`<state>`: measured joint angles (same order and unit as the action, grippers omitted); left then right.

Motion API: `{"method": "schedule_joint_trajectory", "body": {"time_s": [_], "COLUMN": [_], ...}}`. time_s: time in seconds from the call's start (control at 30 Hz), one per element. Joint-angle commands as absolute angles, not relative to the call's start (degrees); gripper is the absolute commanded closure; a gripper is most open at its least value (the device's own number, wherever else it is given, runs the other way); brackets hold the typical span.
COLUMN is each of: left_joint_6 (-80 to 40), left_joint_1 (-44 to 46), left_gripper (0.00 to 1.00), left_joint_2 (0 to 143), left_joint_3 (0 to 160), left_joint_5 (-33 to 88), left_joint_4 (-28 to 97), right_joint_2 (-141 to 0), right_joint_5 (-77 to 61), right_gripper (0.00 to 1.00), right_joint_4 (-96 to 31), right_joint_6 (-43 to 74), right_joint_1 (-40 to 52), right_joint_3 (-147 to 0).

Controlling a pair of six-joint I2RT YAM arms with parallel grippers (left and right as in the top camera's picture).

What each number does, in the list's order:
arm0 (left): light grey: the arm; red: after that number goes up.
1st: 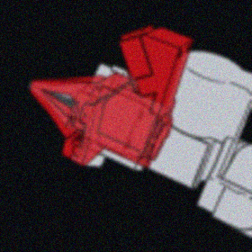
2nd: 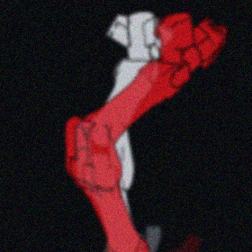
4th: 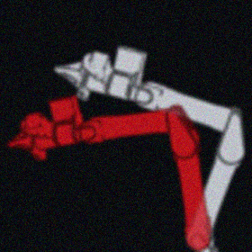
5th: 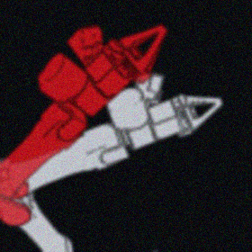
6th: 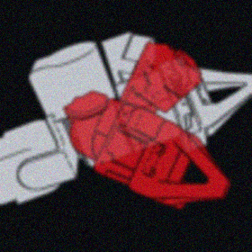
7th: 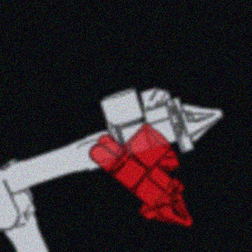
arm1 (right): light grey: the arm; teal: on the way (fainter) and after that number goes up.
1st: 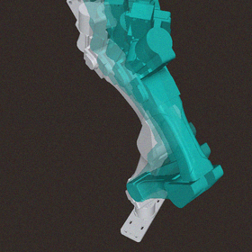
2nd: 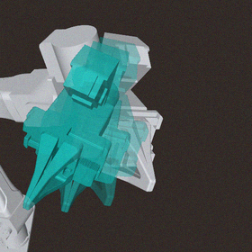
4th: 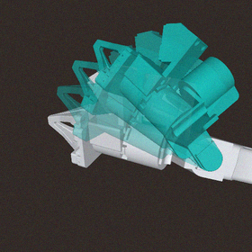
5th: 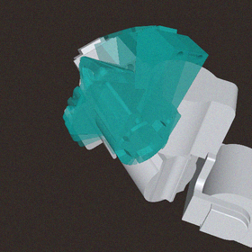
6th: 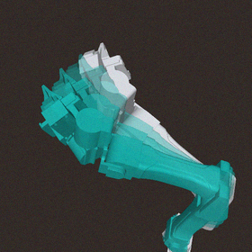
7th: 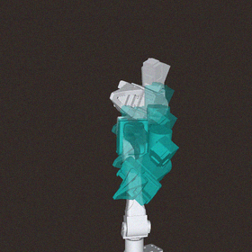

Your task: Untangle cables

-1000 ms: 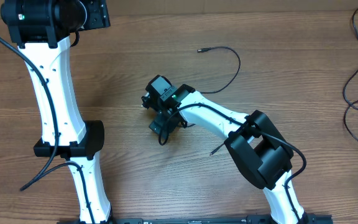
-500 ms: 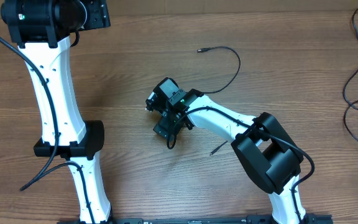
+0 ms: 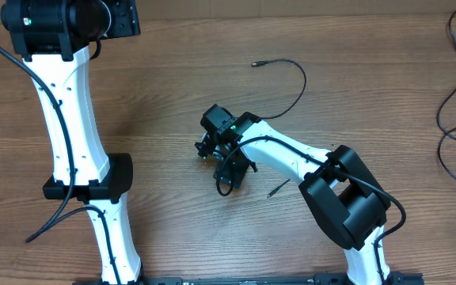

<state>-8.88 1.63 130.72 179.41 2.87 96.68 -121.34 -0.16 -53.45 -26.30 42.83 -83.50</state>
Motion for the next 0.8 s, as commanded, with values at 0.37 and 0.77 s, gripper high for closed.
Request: {"method": "schedule_joint_trajectory", "body": {"time_s": [0.37, 0.77], "left_joint_6": [-8.12, -8.12], "left_joint_1": [1.96, 1.96], "left_gripper": [0.3, 0.3], "left_joint_2": [129.51, 129.51], "left_joint_3": [180.0, 180.0], "left_joint_5": [5.63, 6.02], "left_joint_4": [96.79, 96.79], "right_joint_2": [-132.79, -132.79], "right_joint_5": [1.48, 3.4], "right_gripper": [0.27, 0.22], "right_joint_4": [-52.1, -52.21], "right_joint_6": [-28.84, -28.38], "right_joint_1": [43.48, 43.48], "right_joint_3": [-75.37, -78.81]}}
